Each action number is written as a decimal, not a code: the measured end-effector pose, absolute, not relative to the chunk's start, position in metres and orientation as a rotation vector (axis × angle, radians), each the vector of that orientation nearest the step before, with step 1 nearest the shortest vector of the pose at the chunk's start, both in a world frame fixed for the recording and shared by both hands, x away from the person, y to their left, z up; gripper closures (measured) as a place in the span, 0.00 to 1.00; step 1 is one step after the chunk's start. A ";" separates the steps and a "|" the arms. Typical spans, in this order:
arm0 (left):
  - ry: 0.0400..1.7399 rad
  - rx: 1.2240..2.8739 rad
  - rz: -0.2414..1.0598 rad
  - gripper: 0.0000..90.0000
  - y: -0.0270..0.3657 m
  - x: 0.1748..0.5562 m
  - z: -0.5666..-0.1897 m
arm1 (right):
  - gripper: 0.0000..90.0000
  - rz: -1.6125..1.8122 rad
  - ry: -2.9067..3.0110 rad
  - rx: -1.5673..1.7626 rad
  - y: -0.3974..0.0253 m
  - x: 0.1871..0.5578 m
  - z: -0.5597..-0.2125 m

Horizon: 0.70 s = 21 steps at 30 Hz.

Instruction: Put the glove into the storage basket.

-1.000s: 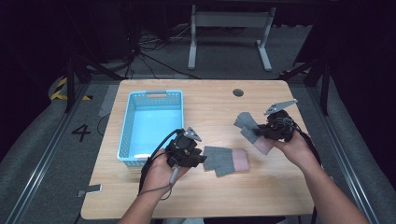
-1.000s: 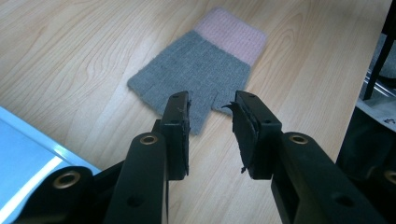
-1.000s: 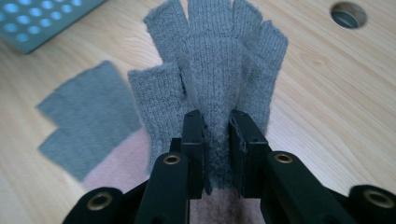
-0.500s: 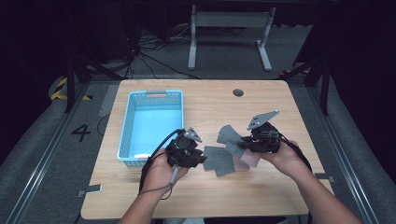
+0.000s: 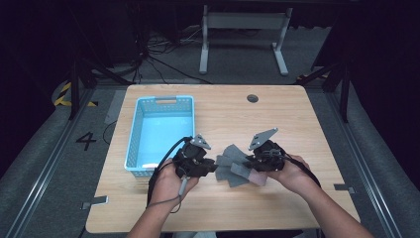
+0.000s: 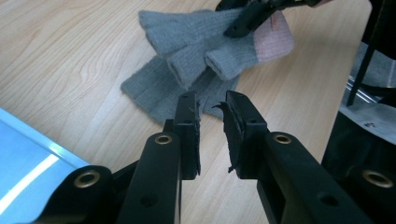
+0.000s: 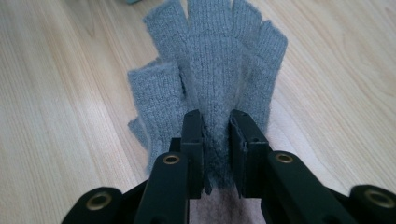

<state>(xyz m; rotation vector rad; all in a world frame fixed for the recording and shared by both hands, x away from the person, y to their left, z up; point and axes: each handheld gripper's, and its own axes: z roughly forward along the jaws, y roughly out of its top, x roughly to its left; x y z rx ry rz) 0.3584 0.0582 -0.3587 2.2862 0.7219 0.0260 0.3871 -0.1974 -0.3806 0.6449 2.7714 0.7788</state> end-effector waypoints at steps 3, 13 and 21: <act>0.721 2.307 0.030 0.86 0.055 0.357 -0.363 | 0.85 0.759 2.783 0.641 -0.194 0.387 -0.387; 0.759 2.337 0.049 0.84 0.050 0.357 -0.371 | 0.84 0.706 2.802 0.626 -0.186 0.384 -0.407; 0.722 2.346 0.060 0.83 0.047 0.356 -0.371 | 0.75 0.732 2.785 0.656 -0.189 0.381 -0.413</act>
